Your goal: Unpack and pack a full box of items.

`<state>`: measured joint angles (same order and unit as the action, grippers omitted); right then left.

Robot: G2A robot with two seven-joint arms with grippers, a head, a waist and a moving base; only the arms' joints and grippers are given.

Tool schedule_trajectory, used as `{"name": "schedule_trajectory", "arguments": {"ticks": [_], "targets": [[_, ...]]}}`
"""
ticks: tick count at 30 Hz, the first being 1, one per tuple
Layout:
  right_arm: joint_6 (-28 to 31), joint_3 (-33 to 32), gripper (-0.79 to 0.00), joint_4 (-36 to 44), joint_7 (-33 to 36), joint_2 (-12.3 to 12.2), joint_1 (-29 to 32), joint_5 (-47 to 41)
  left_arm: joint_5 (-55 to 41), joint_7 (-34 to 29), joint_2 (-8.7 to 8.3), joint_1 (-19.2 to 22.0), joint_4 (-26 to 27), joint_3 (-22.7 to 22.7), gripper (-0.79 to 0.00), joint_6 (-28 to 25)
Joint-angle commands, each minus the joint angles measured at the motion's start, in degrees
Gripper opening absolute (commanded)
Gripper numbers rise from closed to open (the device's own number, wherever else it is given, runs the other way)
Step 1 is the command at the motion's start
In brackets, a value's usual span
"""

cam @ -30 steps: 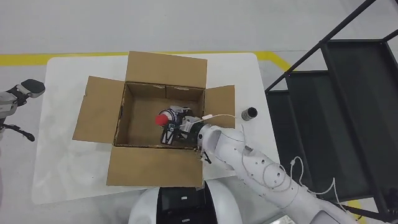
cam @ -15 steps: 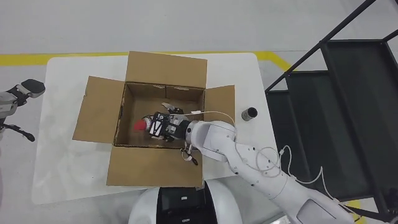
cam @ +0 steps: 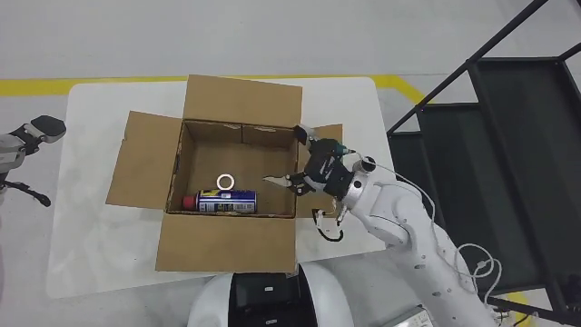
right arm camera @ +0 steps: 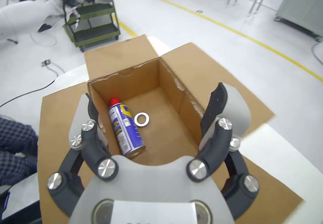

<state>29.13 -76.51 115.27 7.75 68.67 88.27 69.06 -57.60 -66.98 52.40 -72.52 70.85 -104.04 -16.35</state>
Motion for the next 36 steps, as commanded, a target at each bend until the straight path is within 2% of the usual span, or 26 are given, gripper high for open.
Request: {"name": "schedule_trajectory", "arguments": {"ticks": [1,8,15,25,36], "targets": [[-0.2,-6.2,0.000,0.6,-3.2,-0.5,4.0,-0.7,0.0,0.0,0.00,0.0,0.0,0.0,0.000,0.0],[-0.7,-18.7,0.000,-2.7,-8.9,-1.4,11.8,-1.8,0.0,0.0,0.00,0.0,0.0,0.0,0.000,0.0],[-3.3,-23.6,0.000,-9.4,-8.5,-1.8,14.7,0.0,0.0,0.0,0.00,0.0,0.0,0.0,0.000,0.0],[-3.7,-19.4,0.000,-21.5,-2.6,-1.8,10.3,2.2,0.0,0.0,0.00,0.0,0.0,0.0,0.000,0.0],[-6.3,-13.9,0.000,-31.6,-0.3,-1.3,2.7,1.9,0.0,0.0,0.00,0.0,0.0,0.0,0.000,0.0]]}}
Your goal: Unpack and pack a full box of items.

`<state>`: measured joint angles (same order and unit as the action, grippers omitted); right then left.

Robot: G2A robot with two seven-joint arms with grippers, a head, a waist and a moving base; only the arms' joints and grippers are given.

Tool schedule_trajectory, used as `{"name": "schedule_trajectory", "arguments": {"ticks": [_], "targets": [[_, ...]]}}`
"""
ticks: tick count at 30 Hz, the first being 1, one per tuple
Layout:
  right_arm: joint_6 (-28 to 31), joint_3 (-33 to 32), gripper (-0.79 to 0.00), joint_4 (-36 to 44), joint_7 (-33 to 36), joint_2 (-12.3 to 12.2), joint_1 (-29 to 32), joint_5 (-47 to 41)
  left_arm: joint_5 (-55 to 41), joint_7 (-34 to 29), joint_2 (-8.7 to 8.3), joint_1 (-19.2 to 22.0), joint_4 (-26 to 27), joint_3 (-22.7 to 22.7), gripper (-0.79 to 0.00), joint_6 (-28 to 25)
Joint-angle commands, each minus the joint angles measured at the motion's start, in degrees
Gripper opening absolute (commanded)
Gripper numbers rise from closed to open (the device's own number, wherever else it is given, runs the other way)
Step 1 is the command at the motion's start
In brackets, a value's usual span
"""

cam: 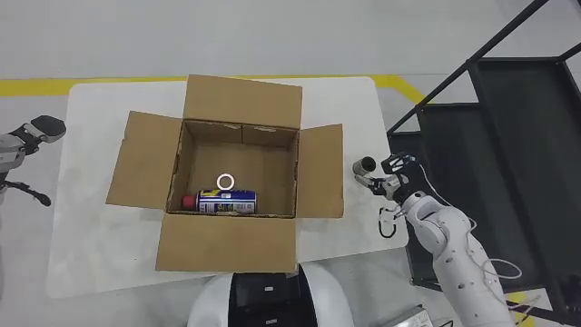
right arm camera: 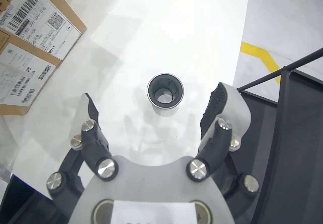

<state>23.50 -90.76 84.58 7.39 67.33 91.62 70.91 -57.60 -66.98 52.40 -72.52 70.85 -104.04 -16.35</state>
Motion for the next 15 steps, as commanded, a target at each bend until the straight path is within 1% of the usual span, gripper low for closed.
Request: {"name": "schedule_trajectory", "arguments": {"ticks": [1,7,12,13,15], "targets": [[-1.8,0.9,0.000,-1.6,0.2,0.1,-1.3,0.8,0.0,0.0,0.00,0.0,0.0,0.0,0.000,0.0],[-5.8,3.5,0.000,-5.6,0.3,0.5,-4.4,2.4,0.0,0.0,0.00,0.0,0.0,0.0,0.000,0.0],[-6.4,5.3,0.000,-9.1,0.2,0.9,-7.1,2.1,0.0,0.0,0.00,0.0,0.0,0.0,0.000,0.0],[-6.6,5.6,-0.052,-9.6,0.1,0.9,-7.5,2.1,0.0,0.0,0.00,0.0,0.0,0.0,0.000,0.0],[-7.1,6.2,-0.425,-10.6,0.0,1.0,-8.1,1.8,0.0,0.0,0.00,0.0,0.0,0.0,0.000,0.0]]}}
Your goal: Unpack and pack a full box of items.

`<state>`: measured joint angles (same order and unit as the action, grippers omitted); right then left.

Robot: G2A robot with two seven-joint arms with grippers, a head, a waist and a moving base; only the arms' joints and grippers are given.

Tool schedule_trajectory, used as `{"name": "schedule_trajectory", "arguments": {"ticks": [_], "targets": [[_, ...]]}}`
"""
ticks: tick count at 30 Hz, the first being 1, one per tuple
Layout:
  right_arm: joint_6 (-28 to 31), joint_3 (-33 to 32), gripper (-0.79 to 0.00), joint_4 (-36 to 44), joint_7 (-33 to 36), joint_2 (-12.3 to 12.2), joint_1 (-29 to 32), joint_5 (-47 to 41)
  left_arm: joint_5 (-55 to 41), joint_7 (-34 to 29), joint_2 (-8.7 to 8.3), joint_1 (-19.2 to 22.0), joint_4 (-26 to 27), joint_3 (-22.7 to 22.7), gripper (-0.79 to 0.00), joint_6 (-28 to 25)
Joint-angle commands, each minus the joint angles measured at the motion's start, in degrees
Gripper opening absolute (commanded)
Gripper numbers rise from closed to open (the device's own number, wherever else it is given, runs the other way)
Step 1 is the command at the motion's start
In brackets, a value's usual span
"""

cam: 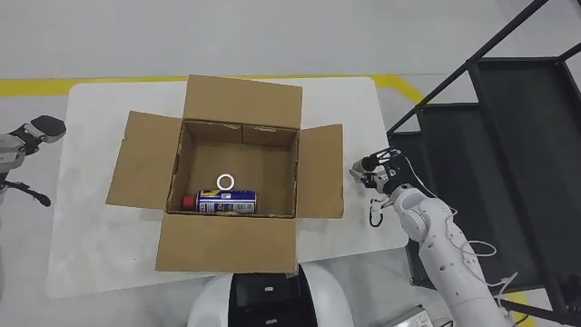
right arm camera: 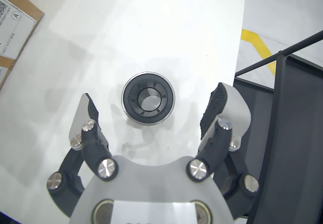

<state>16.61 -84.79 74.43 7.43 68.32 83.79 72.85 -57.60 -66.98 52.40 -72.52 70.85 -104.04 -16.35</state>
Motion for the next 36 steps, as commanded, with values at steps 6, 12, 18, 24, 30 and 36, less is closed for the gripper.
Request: {"name": "schedule_trajectory", "arguments": {"ticks": [6,12,18,24,30,36], "targets": [[-0.7,1.6,-0.785,-2.6,-0.3,0.3,-1.7,-0.9,0.0,0.0,0.00,0.0,0.0,0.0,0.000,0.0],[-0.7,1.5,-0.785,-1.2,-0.3,0.2,-0.6,-0.7,0.0,0.0,0.00,0.0,0.0,0.0,0.000,0.0],[0.0,-2.5,-0.785,7.2,-1.0,-0.7,4.9,0.2,0.0,0.0,0.00,0.0,0.0,0.0,0.000,0.0],[-3.2,-8.6,-0.785,26.7,-7.4,-1.2,15.9,0.1,0.0,0.0,0.00,0.0,0.0,0.0,0.000,0.0],[-4.6,-10.9,-0.785,42.5,-11.2,-1.2,23.5,2.3,0.0,0.0,0.00,0.0,0.0,0.0,0.000,0.0],[0.7,-5.0,-0.785,47.8,-6.5,-1.3,20.2,6.6,0.0,0.0,0.00,0.0,0.0,0.0,0.000,0.0]]}}
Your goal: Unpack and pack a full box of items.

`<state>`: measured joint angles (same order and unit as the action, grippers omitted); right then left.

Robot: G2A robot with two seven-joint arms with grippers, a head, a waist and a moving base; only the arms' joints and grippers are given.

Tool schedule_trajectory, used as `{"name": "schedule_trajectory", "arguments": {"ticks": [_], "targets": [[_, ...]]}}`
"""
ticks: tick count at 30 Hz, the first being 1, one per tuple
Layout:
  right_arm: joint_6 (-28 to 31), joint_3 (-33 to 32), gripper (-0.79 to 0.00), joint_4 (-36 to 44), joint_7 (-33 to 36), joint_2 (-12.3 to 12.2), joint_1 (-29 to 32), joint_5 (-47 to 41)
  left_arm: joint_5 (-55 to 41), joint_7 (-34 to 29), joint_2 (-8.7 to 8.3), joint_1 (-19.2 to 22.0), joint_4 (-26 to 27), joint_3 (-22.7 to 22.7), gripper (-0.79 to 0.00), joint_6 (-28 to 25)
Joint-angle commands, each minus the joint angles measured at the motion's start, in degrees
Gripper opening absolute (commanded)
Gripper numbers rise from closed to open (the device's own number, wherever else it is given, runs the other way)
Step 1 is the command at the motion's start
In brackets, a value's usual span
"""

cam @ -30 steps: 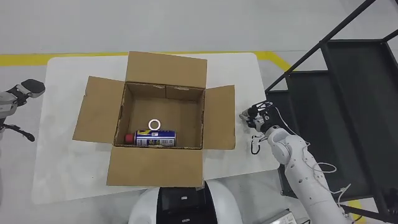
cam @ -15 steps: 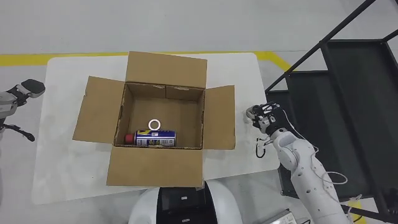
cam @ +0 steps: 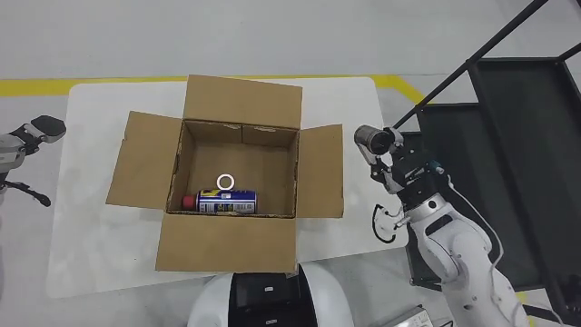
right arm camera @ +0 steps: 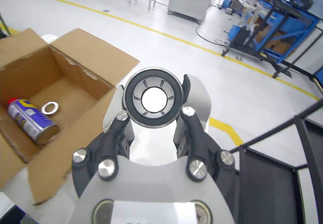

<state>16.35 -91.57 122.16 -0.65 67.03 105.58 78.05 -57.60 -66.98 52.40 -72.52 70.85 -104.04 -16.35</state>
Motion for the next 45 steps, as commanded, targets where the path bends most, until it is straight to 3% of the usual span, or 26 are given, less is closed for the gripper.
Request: {"name": "schedule_trajectory", "arguments": {"ticks": [1,13,24,29,30,31,32,33,39,45], "targets": [[1.8,3.9,-0.785,-0.3,2.6,0.1,-3.3,1.5,0.0,0.0,0.00,0.0,0.0,0.0,0.000,0.0],[3.5,29.9,-0.785,-13.7,17.4,3.2,-27.4,2.0,0.0,0.0,0.00,0.0,0.0,0.0,0.000,0.0],[-1.6,45.1,-0.785,-33.7,25.3,8.5,-45.2,-2.7,0.0,0.0,0.00,0.0,0.0,0.0,0.000,0.0],[-3.7,48.8,-0.680,-41.4,26.9,10.6,-50.3,-4.0,0.0,0.0,0.00,0.0,0.0,0.0,0.000,0.0],[-4.0,49.3,-0.591,-42.5,27.1,11.0,-51.1,-4.3,0.0,0.0,0.00,0.0,0.0,0.0,0.000,0.0],[-4.3,49.8,-0.413,-43.7,27.5,11.4,-51.7,-4.7,0.2,0.3,0.01,-0.1,0.1,0.0,0.000,0.1],[-4.5,50.2,-0.102,-44.6,28.1,11.7,-52.3,-5.1,1.0,1.5,0.02,-0.4,0.7,0.1,0.000,0.3],[-4.5,50.6,0.000,-45.5,28.6,12.0,-52.8,-5.6,2.3,2.4,0.00,-0.7,1.2,0.1,0.000,0.5],[-3.3,50.7,0.000,-47.9,29.1,12.8,-53.6,-7.5,10.3,7.0,-0.27,-0.1,1.1,0.7,0.000,1.5],[1.1,46.7,0.000,-41.1,28.8,11.1,-49.3,-7.3,22.0,10.7,-0.65,4.5,-4.4,3.8,0.000,1.9]]}}
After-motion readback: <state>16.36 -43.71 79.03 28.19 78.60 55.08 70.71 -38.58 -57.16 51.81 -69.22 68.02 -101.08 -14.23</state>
